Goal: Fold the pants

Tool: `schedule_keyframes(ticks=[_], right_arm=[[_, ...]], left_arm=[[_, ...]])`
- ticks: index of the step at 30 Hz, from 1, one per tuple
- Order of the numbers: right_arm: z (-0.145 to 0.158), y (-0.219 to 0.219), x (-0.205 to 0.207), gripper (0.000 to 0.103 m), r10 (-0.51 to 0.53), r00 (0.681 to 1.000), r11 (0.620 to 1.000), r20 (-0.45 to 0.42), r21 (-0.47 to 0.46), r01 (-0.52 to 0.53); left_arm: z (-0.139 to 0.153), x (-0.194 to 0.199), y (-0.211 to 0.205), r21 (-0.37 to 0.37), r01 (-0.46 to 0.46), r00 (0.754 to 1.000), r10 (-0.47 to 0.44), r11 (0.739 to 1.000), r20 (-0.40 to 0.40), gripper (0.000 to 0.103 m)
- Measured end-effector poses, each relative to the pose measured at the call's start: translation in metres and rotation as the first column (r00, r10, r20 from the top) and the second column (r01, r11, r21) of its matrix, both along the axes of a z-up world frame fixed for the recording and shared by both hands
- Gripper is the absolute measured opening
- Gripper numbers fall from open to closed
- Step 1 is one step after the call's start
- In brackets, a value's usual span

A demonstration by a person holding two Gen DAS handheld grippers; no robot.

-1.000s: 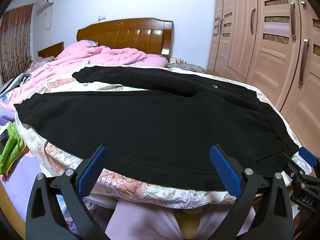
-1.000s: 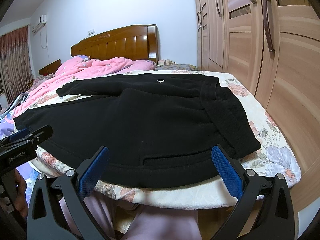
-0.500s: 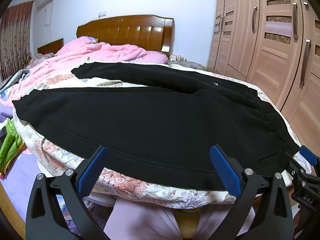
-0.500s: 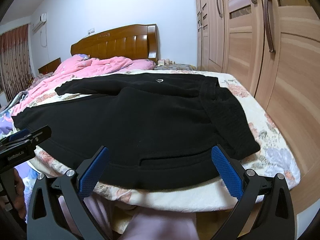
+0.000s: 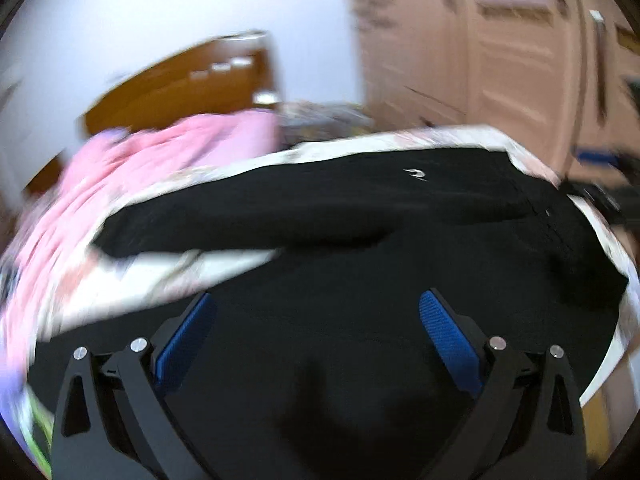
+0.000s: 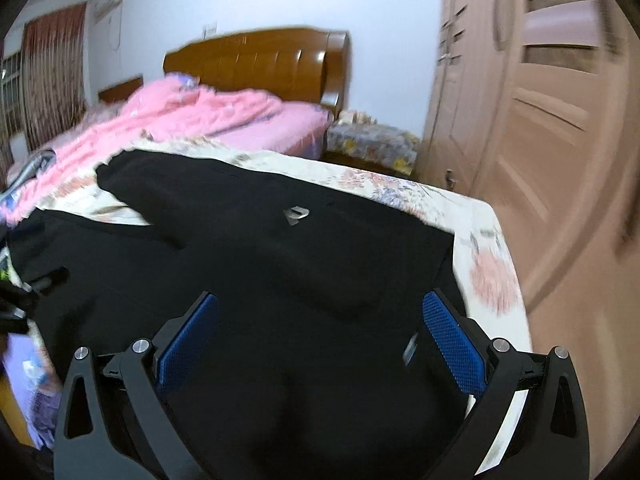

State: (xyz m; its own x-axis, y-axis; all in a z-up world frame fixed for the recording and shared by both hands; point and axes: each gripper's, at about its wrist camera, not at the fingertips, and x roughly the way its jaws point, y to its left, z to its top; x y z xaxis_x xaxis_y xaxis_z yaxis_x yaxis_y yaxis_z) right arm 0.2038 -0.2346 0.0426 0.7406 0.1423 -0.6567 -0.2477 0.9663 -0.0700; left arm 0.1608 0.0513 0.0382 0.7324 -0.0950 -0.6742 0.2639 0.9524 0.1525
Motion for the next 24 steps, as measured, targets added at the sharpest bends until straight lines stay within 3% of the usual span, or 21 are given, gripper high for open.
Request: schedule_keyframes(ticks=[2, 4, 6, 8, 13, 16, 18, 19, 21, 24], right_arm=[[-0.01, -0.018, 0.058, 0.099, 0.016, 0.997, 0.999, -0.076, 0.033, -0.013], [-0.026, -0.032, 0.108, 0.099, 0.013, 0.988, 0.998, -0.153, 0.063, -0.003], [-0.041, -0.039, 0.147, 0.099, 0.047, 0.975, 0.994, -0.219, 0.108, -0.024], [-0.052, -0.041, 0.177, 0.099, 0.068, 0.965, 0.993, -0.252, 0.106, -0.042], [-0.072, -0.033, 0.224, 0.096, 0.141, 0.934, 0.99, -0.328, 0.055, -0.13], [-0.083, -0.04, 0.237, 0.083, 0.206, 0.906, 0.978, -0.37, 0.119, -0.174], [-0.082, -0.042, 0.232, 0.047, 0.263, 0.895, 0.964, -0.361, 0.131, -0.23], [-0.082, -0.044, 0.23, 0.041, 0.266, 0.894, 0.964, -0.362, 0.131, -0.233], [-0.078, -0.049, 0.223, 0.015, 0.28, 0.898, 0.959, -0.339, 0.144, -0.245], [-0.06, -0.048, 0.203, 0.011, 0.279, 0.927, 0.96, -0.252, 0.106, -0.26]], left_arm=[[0.005, 0.055, 0.005, -0.025, 0.079, 0.992, -0.081, 0.997, -0.092, 0.101], [0.007, 0.098, 0.011, -0.051, 0.124, 0.983, -0.129, 0.991, -0.134, 0.101], [0.004, 0.15, 0.018, -0.123, 0.176, 0.961, -0.197, 0.977, -0.195, 0.101], [-0.002, 0.196, 0.027, -0.203, 0.183, 0.942, -0.231, 0.962, -0.245, 0.101], [-0.025, 0.275, 0.031, -0.279, 0.176, 0.905, -0.267, 0.944, -0.333, 0.099], [-0.039, 0.304, 0.026, -0.261, 0.236, 0.877, -0.321, 0.936, -0.359, 0.091], [-0.045, 0.315, 0.025, -0.228, 0.295, 0.855, -0.363, 0.928, -0.37, 0.088], [-0.048, 0.318, 0.022, -0.21, 0.324, 0.847, -0.382, 0.923, -0.37, 0.088], [-0.049, 0.323, 0.019, -0.175, 0.39, 0.827, -0.428, 0.904, -0.364, 0.088], [-0.045, 0.33, 0.013, -0.165, 0.471, 0.795, -0.498, 0.867, -0.347, 0.088]])
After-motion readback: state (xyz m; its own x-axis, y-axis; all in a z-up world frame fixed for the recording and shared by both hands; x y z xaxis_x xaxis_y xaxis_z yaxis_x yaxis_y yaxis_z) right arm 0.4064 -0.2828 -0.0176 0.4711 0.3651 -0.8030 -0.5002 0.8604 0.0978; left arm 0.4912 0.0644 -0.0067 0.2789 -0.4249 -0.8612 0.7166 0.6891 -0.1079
